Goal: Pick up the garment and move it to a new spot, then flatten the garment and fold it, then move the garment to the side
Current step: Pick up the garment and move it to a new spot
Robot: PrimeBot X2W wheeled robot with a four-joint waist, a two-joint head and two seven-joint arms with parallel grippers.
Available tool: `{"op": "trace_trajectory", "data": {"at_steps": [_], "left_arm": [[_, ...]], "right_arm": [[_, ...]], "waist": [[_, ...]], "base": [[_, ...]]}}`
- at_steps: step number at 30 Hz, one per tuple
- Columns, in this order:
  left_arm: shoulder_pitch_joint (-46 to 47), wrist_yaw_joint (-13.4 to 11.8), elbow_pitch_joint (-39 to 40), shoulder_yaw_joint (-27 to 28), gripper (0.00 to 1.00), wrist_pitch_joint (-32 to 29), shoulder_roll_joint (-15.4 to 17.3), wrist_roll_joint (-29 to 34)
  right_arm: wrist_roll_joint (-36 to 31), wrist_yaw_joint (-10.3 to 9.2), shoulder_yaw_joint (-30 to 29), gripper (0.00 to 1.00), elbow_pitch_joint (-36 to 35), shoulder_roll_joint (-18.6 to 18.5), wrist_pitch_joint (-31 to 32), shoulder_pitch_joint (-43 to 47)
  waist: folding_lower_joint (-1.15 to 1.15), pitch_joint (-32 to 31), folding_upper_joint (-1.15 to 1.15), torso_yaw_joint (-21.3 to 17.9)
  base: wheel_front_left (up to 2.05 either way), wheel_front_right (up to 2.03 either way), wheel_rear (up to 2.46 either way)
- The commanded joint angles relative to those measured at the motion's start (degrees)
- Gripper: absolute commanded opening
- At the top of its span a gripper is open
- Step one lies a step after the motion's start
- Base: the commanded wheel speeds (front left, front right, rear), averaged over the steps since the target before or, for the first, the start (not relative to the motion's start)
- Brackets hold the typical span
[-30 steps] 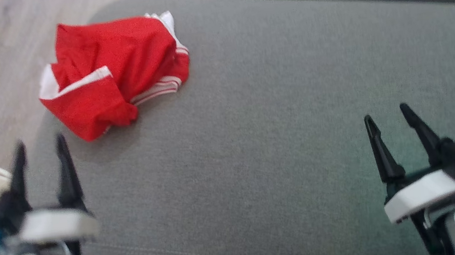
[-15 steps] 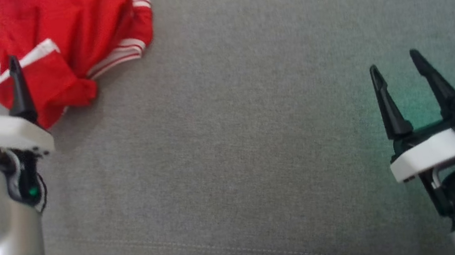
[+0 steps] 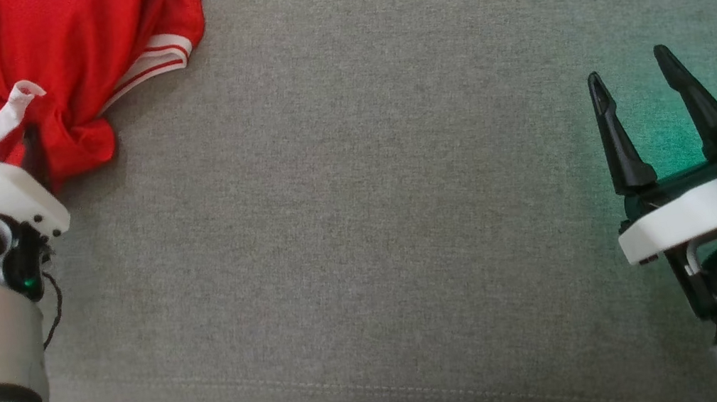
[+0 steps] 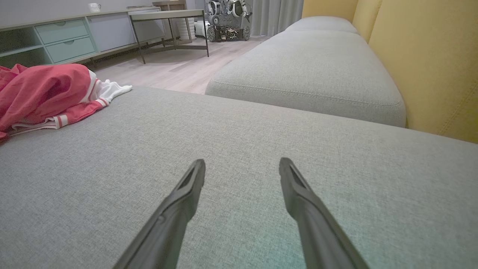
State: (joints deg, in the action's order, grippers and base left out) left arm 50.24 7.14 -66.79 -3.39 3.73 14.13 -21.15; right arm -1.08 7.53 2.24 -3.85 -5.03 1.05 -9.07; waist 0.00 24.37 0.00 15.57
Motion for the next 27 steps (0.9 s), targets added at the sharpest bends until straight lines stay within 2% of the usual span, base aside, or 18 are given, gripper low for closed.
{"op": "trace_trajectory", "data": {"at_steps": [1, 2, 9, 16, 21, 27], "left_arm": [[2.0, 0.3, 0.3, 0.1, 0.18, -0.8, 3.0, -1.0], [2.2, 0.3, 0.1, -0.5, 0.00, -1.2, 2.8, -1.7], [4.2, 0.3, 2.0, -2.5, 0.00, 8.0, 5.7, -3.8], [5.3, -0.1, 6.4, -2.6, 0.00, 11.1, 8.1, -2.5], [3.0, -1.4, 16.5, -1.8, 0.00, 11.2, 9.3, -0.3], [-5.2, -2.9, 30.9, -2.2, 0.00, 11.3, 9.1, 2.1]], "right_arm": [[-0.3, -0.04, 1.6, 1.00, -2.0, -0.3, 0.1, -1.4], [-0.2, -0.04, 1.7, 1.00, -1.9, -0.2, 0.0, -1.6], [0.0, -0.04, 0.8, 1.00, -0.7, 0.1, -0.6, -1.8], [0.6, -0.04, 0.0, 1.00, 0.4, 0.7, -2.0, -1.2], [1.3, -0.04, -0.7, 1.00, 1.5, 1.3, -3.4, -0.3], [2.4, -0.04, -1.9, 1.00, 2.4, 1.9, -5.1, 1.7]], "waist": [[0.00, 0.2, 0.00, 0.1], [0.00, 0.3, 0.00, 0.1], [0.00, -1.2, 0.00, 1.0], [0.00, -4.9, 0.00, 1.3], [0.00, -8.8, 0.00, 0.7], [0.00, -13.7, 0.00, -1.0]], "base": [[0.00, 0.00, 0.00], [0.00, 0.00, 0.00], [0.00, 0.00, 0.00], [0.00, 0.00, 0.00], [0.00, 0.00, 0.00], [0.00, 0.00, 0.00]]}}
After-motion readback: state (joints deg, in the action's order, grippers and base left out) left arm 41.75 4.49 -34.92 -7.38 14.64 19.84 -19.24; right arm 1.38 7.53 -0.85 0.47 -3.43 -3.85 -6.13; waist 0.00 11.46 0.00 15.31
